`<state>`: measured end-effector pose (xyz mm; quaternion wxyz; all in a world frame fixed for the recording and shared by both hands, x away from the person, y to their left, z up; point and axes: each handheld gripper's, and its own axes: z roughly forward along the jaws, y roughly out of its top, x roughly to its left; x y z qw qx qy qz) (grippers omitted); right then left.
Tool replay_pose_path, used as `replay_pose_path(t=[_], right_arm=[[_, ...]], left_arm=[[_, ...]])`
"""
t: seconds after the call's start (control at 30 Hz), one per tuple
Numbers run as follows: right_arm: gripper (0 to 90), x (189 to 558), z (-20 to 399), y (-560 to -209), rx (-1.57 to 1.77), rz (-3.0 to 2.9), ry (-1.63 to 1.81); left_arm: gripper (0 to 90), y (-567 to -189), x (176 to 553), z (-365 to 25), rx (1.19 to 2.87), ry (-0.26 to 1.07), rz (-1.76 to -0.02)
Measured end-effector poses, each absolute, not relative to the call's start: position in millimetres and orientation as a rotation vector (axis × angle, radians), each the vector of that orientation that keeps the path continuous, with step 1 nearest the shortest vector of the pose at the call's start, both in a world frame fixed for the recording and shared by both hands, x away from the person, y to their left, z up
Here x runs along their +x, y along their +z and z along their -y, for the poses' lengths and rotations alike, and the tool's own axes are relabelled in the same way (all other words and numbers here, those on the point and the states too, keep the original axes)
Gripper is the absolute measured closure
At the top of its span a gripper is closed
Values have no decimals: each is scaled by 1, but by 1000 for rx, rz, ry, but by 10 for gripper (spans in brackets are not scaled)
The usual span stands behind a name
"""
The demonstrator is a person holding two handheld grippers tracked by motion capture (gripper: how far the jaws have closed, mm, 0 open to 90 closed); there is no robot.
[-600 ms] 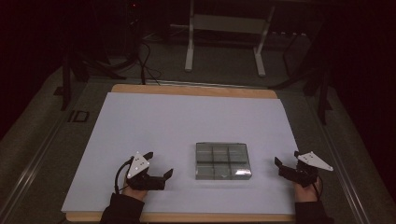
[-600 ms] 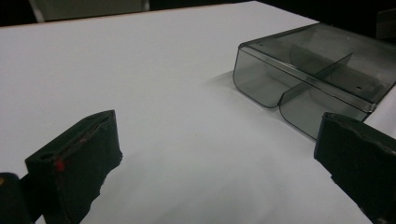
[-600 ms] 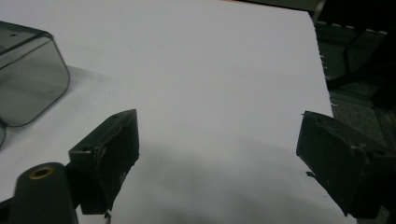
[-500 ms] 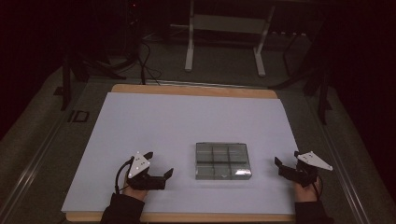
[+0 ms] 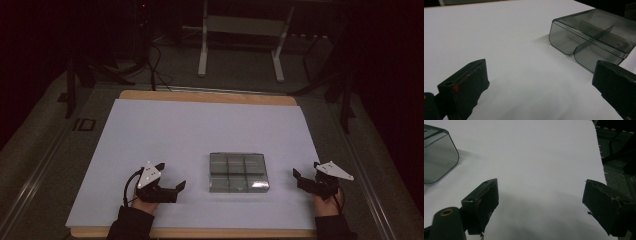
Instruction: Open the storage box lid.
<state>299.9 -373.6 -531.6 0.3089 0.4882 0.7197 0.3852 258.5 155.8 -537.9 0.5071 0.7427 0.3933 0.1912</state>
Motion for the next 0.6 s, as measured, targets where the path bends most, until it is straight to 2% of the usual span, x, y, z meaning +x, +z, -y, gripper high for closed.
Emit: replay_pose_path(t=[0.27,0.6], right_arm=[[135,302,374,-531,1296,-1934,1023],[140,301,368,-528,1255,-2044,1043]], left_arm=[[15,-537,266,-155,1850,335,-918],[15,-533,272,-153,1888,297,-879]])
